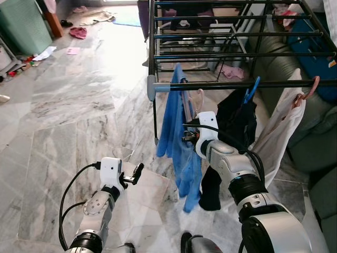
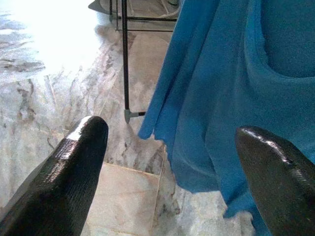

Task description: Hang hanger

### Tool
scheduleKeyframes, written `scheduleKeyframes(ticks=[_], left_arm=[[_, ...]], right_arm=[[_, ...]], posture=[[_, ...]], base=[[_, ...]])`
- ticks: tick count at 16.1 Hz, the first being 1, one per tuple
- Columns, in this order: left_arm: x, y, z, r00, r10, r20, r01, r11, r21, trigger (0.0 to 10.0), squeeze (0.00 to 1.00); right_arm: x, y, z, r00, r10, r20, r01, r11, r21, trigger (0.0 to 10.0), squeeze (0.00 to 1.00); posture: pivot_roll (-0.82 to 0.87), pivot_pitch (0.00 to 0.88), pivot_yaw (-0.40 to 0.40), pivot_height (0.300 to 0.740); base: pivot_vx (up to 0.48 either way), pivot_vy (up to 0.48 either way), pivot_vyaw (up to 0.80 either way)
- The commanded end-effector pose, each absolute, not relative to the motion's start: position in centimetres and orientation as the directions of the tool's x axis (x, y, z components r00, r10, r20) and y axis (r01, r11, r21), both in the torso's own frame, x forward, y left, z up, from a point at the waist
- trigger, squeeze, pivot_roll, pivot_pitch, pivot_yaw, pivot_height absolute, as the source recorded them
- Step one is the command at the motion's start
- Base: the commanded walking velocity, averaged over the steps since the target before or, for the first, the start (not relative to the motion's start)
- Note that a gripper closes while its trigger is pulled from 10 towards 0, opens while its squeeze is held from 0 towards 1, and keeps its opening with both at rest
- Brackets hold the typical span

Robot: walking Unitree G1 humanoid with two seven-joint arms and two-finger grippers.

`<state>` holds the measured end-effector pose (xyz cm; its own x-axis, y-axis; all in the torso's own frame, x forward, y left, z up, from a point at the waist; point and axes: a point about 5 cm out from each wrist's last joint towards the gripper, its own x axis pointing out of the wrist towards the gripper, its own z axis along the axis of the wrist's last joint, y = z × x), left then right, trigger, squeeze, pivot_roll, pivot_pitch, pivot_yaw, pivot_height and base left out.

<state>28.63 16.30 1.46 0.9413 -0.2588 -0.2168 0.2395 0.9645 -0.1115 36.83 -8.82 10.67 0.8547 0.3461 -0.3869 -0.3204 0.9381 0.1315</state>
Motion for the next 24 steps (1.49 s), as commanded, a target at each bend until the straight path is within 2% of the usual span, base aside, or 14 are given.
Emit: scheduleKeyframes(ticks=[1,7,8,10,15,21,24], left_arm=[[28.4,16.5,1.4,0.943,-0.249,-0.22,0.23,0.967,-0.108,10.0,0.0],[28.4,16.4,1.4,0.939,-0.259,-0.224,0.241,0.965,-0.108,10.0,0.0],[28.5,16.3,1.4,0.937,-0.266,-0.227,0.247,0.963,-0.108,10.0,0.0],[28.7,16.0,1.4,0.933,-0.274,-0.233,0.255,0.961,-0.109,10.0,0.0],[28.8,15.6,1.4,0.931,-0.279,-0.236,0.26,0.959,-0.11,10.0,0.0],[28.6,15.4,1.4,0.93,-0.281,-0.236,0.261,0.959,-0.112,10.0,0.0],[28.7,15.1,1.5,0.929,-0.286,-0.234,0.266,0.957,-0.112,10.0,0.0]], right_arm=[[37.9,-7.8,13.6,0.884,0.376,-0.277,-0.367,0.926,0.083,10.0,0.0],[38.5,-8.6,15.8,0.918,0.342,-0.198,-0.337,0.94,0.062,10.0,0.0],[38.7,-8.8,15.7,0.918,0.335,-0.213,-0.327,0.942,0.072,10.0,0.0],[39.0,-8.9,14.6,0.903,0.332,-0.273,-0.291,0.94,0.18,10.0,0.0],[38.5,-8.1,12.5,0.864,0.336,-0.374,-0.25,0.932,0.261,10.0,0.0],[37.9,-6.8,11.2,0.832,0.362,-0.42,-0.28,0.928,0.245,10.0,0.0],[37.8,-5.8,11.4,0.831,0.369,-0.417,-0.335,0.929,0.155,10.0,0.0]], posture=[[-0.14,0.153,-0.014,0.74],[-0.16,0.158,-0.006,0.74],[-0.16,0.158,-0.006,0.74],[-0.16,0.158,-0.004,0.74],[-0.16,0.157,-0.01,0.74],[-0.15,0.158,-0.009,0.74],[-0.16,0.158,-0.012,0.74]], base=[[0.0,0.0,0.0],[0.0,0.0,0.0],[0.0,0.0,0.0],[0.0,0.0,0.0],[0.0,0.0,0.0],[0.0,0.0,0.0],[0.0,0.0,0.0]])
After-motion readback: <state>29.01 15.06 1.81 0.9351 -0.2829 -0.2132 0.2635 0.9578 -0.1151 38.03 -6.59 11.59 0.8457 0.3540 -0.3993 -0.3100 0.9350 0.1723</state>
